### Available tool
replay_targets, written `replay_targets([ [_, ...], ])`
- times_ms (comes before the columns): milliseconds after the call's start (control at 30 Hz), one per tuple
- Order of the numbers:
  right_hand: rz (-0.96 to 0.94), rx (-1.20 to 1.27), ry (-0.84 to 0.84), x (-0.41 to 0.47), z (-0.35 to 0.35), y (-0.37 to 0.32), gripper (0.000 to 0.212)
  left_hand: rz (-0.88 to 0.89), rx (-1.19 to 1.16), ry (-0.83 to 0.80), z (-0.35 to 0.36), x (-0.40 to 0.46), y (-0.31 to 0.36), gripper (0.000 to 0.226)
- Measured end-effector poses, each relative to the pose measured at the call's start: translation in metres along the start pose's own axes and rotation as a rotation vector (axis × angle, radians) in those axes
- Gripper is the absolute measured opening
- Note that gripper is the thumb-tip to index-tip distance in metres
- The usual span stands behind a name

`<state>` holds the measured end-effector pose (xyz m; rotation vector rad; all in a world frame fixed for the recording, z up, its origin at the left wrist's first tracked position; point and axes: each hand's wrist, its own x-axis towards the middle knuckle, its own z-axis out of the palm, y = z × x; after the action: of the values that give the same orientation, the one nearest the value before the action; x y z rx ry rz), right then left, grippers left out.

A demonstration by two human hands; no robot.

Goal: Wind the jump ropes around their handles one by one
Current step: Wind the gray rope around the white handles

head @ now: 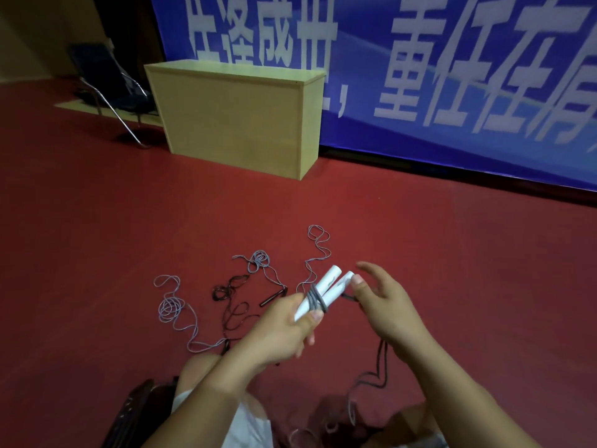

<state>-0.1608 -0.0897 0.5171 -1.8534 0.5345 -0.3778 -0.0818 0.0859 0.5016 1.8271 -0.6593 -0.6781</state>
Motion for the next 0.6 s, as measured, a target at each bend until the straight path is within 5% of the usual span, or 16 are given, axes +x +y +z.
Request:
replay_targets([
  [400, -0.145, 0.014, -0.080, 0.018, -0.012, 0.003, 0.025, -0.049, -0.113, -0.232, 0.007, 0.023, 0.011, 0.010],
  [600, -0.105, -0.070, -0.090, 0.025, -0.017, 0.007, 0.024, -0.036, -0.166, -0.136, 0.017, 0.033, 0.011, 0.010],
])
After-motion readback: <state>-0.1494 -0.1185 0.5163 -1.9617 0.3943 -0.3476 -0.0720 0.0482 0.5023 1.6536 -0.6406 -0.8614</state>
